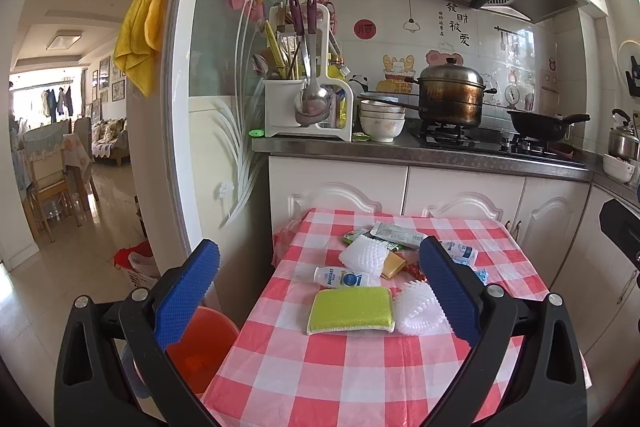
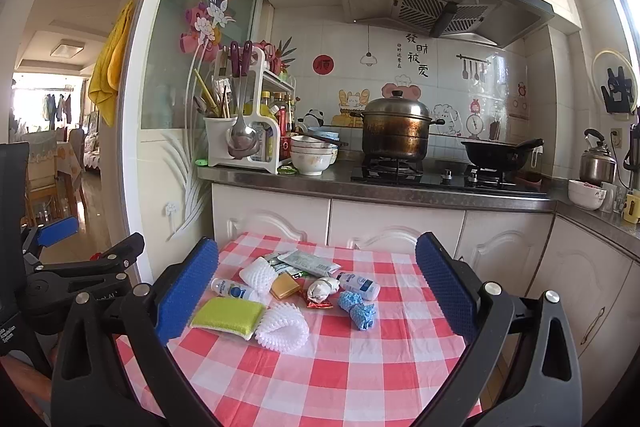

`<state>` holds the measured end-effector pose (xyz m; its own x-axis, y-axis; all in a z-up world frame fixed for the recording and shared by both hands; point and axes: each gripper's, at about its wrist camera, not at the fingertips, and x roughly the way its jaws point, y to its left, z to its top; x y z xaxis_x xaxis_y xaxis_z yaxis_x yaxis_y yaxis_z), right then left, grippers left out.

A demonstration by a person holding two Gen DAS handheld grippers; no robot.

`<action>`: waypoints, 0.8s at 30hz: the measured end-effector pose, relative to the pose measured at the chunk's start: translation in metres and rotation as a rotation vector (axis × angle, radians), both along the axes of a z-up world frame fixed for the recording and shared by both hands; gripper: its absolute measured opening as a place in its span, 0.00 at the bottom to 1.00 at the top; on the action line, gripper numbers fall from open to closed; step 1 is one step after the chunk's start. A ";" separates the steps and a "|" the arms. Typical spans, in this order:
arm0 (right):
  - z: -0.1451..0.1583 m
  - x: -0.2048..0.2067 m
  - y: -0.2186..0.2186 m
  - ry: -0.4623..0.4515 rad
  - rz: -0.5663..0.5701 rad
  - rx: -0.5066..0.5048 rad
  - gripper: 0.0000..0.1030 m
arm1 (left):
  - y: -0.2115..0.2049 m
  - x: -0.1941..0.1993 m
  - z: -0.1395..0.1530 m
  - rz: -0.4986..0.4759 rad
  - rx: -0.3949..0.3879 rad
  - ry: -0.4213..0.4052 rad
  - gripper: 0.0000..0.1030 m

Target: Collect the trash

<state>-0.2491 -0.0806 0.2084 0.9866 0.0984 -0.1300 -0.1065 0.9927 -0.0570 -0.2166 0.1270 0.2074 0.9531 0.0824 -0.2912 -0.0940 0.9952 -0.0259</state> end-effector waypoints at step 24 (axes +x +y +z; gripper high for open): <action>-0.065 0.070 -0.060 0.185 -0.065 0.151 0.96 | -0.001 0.060 -0.071 -0.066 -0.013 0.186 0.95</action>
